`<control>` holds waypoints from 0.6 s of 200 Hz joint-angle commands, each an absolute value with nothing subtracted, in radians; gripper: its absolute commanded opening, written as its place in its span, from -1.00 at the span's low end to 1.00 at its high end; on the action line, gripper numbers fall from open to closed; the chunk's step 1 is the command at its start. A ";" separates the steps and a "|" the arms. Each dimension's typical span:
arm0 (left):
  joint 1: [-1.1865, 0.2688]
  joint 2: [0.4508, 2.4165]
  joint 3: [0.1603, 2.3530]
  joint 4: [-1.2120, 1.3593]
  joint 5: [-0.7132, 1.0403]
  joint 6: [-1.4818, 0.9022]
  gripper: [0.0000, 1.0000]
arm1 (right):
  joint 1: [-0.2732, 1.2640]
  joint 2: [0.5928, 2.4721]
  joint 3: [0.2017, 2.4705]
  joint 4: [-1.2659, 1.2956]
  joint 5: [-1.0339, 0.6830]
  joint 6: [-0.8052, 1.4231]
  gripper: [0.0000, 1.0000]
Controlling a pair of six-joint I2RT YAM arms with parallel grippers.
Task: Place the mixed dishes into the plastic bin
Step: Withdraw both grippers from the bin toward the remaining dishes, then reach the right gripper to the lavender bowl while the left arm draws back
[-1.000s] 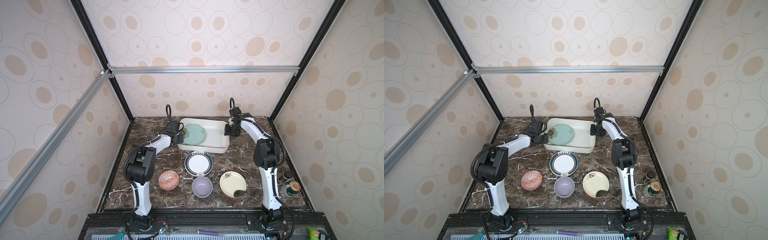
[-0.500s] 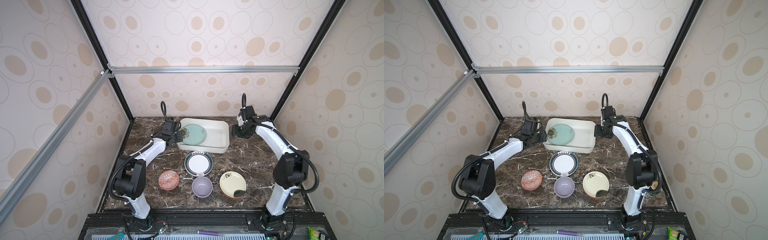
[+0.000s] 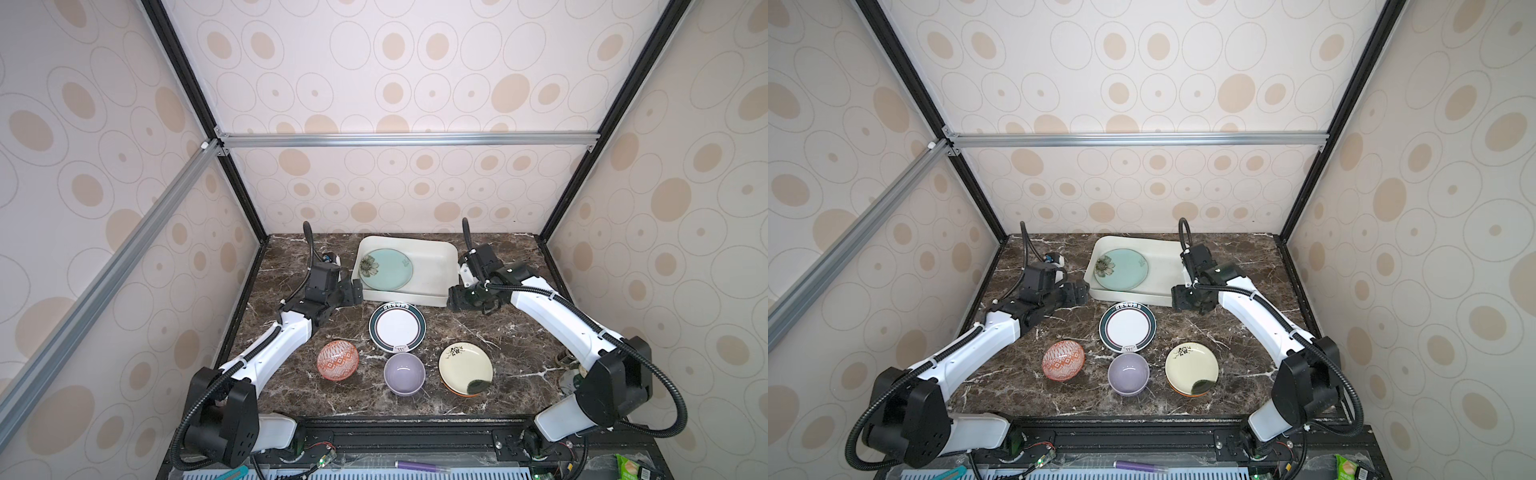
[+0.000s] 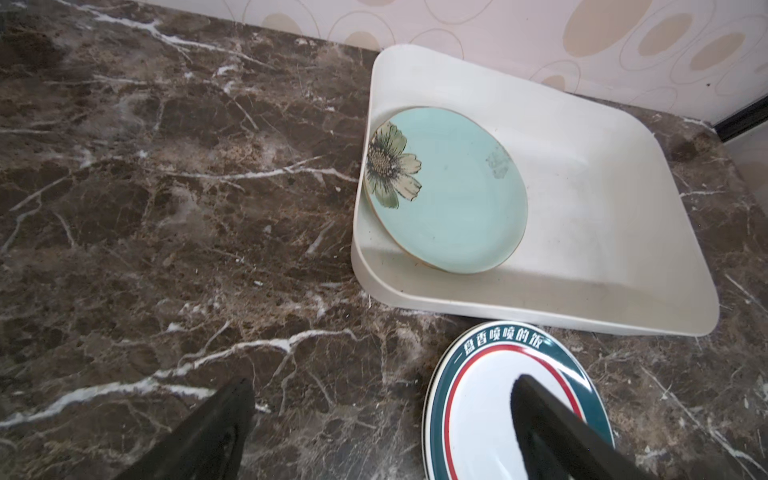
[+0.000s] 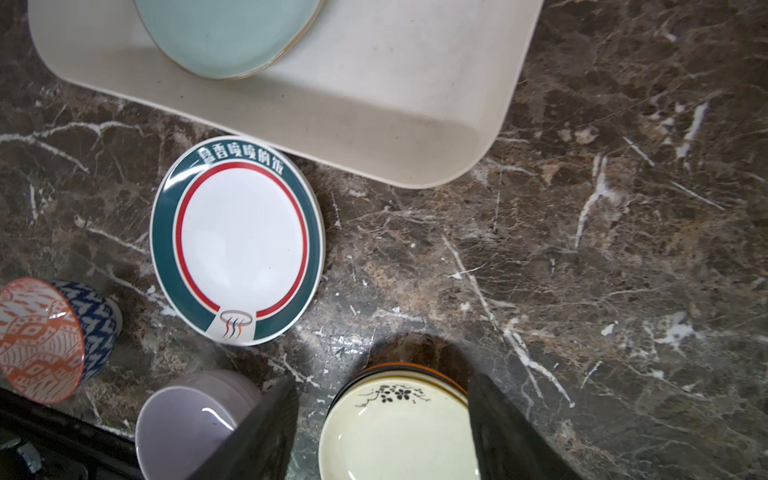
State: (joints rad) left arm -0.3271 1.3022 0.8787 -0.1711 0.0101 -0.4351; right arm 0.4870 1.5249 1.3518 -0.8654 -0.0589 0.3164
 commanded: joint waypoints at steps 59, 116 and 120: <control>-0.335 1.067 0.743 -0.205 0.046 -0.479 0.98 | 0.740 1.489 1.290 -0.987 -0.005 0.380 0.38; -0.337 1.011 0.715 -0.226 0.074 -0.467 0.98 | 0.871 1.481 1.170 -0.930 -0.003 0.478 0.37; -0.337 1.012 0.714 -0.224 0.074 -0.467 0.98 | 0.879 1.488 1.169 -0.927 -0.002 0.483 0.36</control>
